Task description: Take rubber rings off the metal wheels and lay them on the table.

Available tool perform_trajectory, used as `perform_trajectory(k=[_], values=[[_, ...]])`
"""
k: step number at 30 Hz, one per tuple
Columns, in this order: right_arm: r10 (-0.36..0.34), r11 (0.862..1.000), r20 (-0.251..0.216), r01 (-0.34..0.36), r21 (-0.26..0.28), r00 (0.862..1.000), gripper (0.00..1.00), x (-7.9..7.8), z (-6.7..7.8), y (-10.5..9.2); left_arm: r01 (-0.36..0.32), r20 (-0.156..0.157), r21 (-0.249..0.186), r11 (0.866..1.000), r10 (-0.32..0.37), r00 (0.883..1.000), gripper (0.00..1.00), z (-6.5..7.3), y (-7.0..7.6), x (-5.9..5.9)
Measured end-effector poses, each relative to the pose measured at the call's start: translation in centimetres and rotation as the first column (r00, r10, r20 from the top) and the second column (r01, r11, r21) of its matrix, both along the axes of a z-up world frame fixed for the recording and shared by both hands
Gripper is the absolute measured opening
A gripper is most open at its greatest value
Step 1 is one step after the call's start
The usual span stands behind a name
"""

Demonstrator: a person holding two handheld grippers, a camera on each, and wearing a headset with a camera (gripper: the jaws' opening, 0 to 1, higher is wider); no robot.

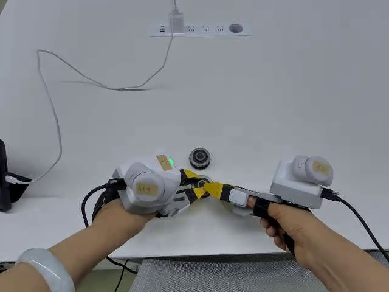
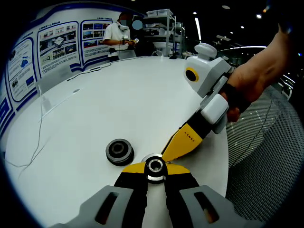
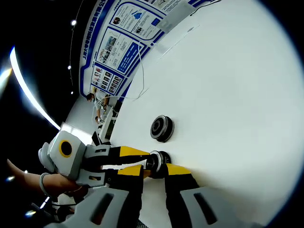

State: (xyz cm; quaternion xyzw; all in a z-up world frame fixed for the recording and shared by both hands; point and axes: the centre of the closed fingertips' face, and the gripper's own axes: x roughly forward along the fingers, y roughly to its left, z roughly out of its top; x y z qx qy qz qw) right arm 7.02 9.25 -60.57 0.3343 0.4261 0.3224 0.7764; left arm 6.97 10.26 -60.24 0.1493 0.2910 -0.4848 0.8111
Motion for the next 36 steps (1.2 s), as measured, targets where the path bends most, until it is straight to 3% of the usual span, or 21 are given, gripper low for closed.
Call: perform_trajectory(k=[7,22,36], values=[[0.007,1.000,0.007,-0.007,-0.003,1.000,0.17,0.11,0.29,-0.06,0.001,0.000,-0.003,1.000,-0.001,1.000,0.13,-0.02,0.02,0.00],[-0.002,0.999,0.001,0.002,-0.050,1.000,0.06,0.43,-0.65,-0.49,-0.003,-0.001,-0.003,1.000,0.003,1.000,0.13,0.07,-0.03,-0.04],[-0.006,0.998,0.005,0.006,-0.055,1.000,0.02,0.65,-0.37,-0.60,-0.004,-0.001,-0.002,1.000,0.004,1.000,0.13,-0.02,0.03,0.00]])
